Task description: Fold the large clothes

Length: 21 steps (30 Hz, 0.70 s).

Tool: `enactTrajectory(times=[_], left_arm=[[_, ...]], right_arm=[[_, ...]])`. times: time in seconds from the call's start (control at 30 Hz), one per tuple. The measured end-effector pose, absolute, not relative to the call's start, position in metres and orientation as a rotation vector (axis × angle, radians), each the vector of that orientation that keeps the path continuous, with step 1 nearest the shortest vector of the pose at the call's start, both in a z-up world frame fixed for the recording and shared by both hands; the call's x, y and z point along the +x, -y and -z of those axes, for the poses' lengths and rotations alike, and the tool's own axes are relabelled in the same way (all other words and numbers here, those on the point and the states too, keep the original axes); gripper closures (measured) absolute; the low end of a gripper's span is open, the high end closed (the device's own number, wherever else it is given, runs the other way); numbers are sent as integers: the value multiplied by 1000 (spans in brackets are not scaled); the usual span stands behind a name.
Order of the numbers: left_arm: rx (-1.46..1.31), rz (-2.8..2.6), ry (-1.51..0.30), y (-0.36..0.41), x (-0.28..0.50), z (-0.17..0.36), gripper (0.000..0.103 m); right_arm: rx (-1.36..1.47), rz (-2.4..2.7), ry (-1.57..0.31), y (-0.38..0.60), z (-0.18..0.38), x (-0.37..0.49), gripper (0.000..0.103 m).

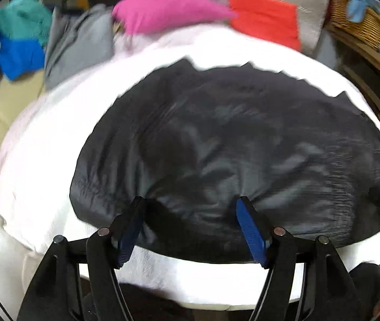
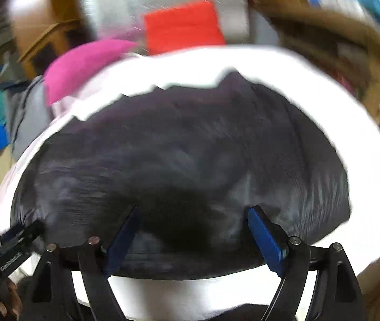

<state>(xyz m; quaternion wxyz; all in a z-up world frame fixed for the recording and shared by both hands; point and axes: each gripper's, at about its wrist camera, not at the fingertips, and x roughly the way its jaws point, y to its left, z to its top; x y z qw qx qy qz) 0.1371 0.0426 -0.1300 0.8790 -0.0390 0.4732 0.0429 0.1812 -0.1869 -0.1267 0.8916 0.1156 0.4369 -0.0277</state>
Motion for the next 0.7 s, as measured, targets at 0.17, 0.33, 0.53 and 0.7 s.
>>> enactTrajectory(times=[0.17,0.33,0.53,0.7], left_arm=[[-197,-41,-962,-64,135,112,32],[-249,-129,-966,-101,144,117,32],[-239,-153,-971,-105,143,123,32],[-182,-133,-831,-78,113,83,32]], right_arm=[[384,-9,-899,212,121,180,18],[481,96,-816,264,111,169,18],[562,175,-863,305,135,167,18],[492,132,-758,279,100,148,18]])
